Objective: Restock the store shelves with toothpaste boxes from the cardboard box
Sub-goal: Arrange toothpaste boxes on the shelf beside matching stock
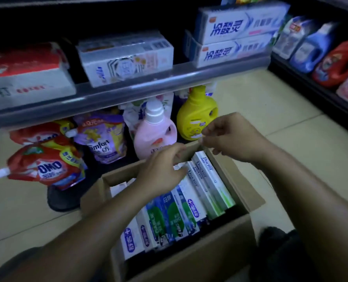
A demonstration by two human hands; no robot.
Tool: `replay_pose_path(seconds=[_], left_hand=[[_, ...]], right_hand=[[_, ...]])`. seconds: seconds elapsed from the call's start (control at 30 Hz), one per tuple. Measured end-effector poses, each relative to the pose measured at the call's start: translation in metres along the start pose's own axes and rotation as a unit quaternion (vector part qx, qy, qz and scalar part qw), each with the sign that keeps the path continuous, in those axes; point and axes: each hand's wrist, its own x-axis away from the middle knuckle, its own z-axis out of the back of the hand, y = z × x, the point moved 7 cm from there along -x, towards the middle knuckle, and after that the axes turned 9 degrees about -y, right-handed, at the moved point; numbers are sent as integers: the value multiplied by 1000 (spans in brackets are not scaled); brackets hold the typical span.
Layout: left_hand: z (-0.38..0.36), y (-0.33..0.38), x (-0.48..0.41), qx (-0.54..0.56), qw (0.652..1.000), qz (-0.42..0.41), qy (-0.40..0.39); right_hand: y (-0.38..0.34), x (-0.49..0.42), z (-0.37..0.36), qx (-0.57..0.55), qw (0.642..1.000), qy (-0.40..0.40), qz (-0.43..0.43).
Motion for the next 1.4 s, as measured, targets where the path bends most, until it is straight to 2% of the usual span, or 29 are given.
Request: replay_pose_path(seconds=[0.1,0.2,0.33,0.43,0.5,0.67,0.83,0.9,1.0,1.13,1.2,1.27,1.33,1.4], left_hand=[[-35,-8,-38,-54,996,-8,-66],[-58,-17,-67,-109,986,-3,-126],[-78,-22,-87,-137,975,8,-173],[-100,-23,-85,-155,957,0,-243],[-105,-24,-83,-182,954,-9,-237],[-101,-6,-85,-257,948,-87,-164],[-96,-2,-87,-312,922,-105,-203],[-82,-4,-84,-312,921,-105,-207],[-42,-11,-74,-254,951,-72,-163],[21,-16,-57,-60,996,-57,-47],[47,-19,-53,44,999,-23,-5],[61,-22,-53,121,993,10,-3],[65,-23,-52,149,989,19,-9],[61,-22,-53,187,982,18,-11]], right_hand=[[25,-2,-1,92,995,-28,-22],[40,-4,5,60,997,-29,-38],[48,-6,5,45,997,-36,-46],[51,-6,7,32,998,-30,-53],[53,-5,9,26,997,-26,-62],[54,-3,11,22,997,-30,-74],[52,0,11,14,996,-32,-87],[52,1,12,13,996,-32,-86],[49,3,16,-5,997,-17,-80],[37,3,26,-42,998,38,-35],[28,5,26,-71,997,41,-10],[19,7,25,-105,994,36,15],[11,10,28,-130,990,33,45],[3,14,34,-108,990,42,78]])
